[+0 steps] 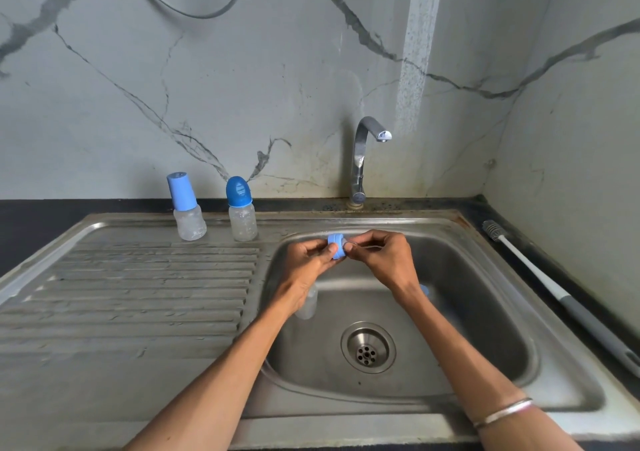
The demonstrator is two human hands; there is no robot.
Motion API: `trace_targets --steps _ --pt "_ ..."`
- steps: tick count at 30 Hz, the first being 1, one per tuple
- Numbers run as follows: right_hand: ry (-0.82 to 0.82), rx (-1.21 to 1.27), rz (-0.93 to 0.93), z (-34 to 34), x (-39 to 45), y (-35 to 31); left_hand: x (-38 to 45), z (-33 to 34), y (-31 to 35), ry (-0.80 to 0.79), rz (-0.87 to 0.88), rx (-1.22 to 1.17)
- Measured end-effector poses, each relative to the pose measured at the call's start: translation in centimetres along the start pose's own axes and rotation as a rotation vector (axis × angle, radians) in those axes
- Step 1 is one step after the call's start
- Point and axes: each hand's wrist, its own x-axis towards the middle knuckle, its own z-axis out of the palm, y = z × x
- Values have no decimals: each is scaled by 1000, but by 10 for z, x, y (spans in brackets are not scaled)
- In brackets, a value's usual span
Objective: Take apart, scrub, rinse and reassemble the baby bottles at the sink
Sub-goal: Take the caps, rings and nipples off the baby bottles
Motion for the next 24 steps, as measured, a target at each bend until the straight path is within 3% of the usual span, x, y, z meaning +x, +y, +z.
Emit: trace_targets --steps 7,15,20,24 --pt "-27 -24 14 1 1 9 3 -4 -1 -32 29 131" --pt "-122 167 77 1 3 7 7 -1 0 34 -86 -124" --pt "-232 -14 -19 1 5 9 4 0 0 -22 -100 -150" --pt "-193 -18 -17 0 8 11 4 3 -2 0 -74 -166"
